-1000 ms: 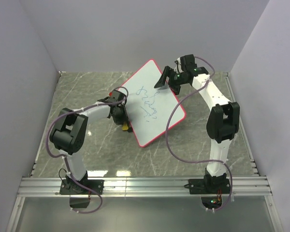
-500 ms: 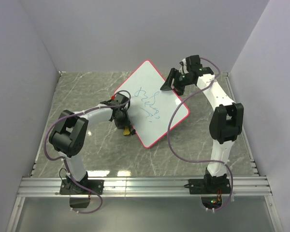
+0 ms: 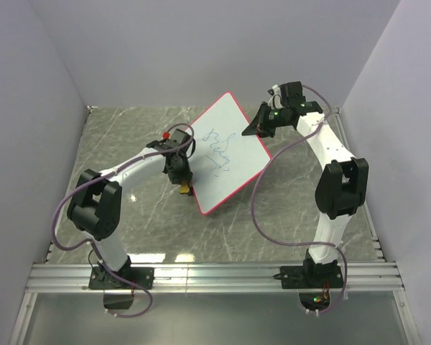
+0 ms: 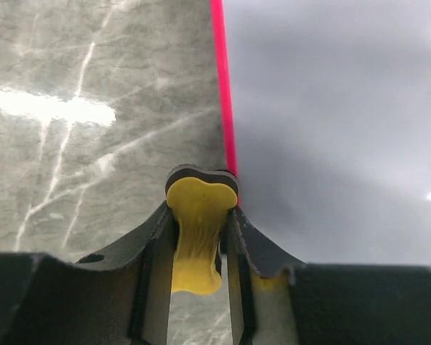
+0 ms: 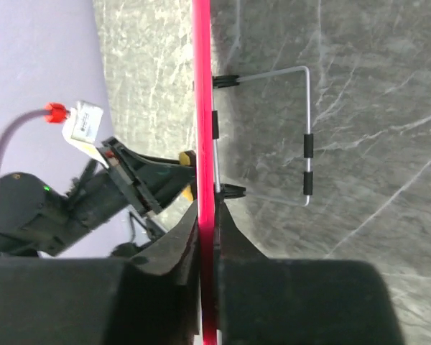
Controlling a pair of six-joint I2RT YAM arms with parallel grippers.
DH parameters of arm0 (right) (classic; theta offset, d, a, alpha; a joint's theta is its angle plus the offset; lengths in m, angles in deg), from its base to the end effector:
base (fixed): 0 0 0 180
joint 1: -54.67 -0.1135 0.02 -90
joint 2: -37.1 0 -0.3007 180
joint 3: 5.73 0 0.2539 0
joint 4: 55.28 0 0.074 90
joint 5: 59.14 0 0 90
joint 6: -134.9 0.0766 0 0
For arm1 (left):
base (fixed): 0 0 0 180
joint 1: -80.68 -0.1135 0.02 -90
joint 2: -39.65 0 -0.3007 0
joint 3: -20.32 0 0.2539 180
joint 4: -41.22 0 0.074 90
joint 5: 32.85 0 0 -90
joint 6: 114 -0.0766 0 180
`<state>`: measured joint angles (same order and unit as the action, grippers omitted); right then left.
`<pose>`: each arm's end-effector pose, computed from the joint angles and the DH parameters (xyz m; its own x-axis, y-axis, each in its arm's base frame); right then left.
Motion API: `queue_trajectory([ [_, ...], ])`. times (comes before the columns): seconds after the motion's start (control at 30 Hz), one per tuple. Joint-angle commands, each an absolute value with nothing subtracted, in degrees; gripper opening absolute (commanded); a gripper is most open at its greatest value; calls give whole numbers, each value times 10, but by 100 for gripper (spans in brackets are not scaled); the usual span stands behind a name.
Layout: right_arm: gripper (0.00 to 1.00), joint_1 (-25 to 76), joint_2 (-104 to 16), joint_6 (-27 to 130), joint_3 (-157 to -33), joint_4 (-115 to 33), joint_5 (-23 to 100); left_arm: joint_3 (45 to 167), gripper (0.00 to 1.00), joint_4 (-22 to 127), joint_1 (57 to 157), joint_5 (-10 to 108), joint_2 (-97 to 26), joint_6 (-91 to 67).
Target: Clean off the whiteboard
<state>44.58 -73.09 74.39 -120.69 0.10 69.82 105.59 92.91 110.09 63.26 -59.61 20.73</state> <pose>0.4460 0.1283 0.3136 -0.9228 0.2246 -0.3132 -0.0860 0.6722 0.7354 0.3321 -0.1778 0.2121 -0.8807 -0.3068 -0.3608 -0.2389 0.9456 -0.2209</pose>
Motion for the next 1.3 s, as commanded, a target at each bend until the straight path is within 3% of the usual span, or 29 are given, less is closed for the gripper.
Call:
queue_trajectory([
  [0.0, 1, 446, -695, 738, -1190, 37, 659, 1094, 0, 943, 1117, 649, -561, 201],
  [0.3, 0, 446, -674, 726, -1145, 26, 659, 1120, 0, 826, 1181, 564, -550, 178],
  [0.6, 0, 439, -648, 724, -1088, 4, 653, 1067, 0, 647, 1241, 449, -577, 175],
  [0.8, 0, 433, -635, 728, -1073, -2, 653, 1022, 0, 585, 1232, 452, -584, 181],
  [1.13, 0, 433, -624, 734, -1089, 5, 651, 820, 0, 480, 1152, 440, -533, 211],
  [1.27, 0, 432, -620, 733, -1083, 7, 650, 792, 0, 462, 1128, 433, -532, 206],
])
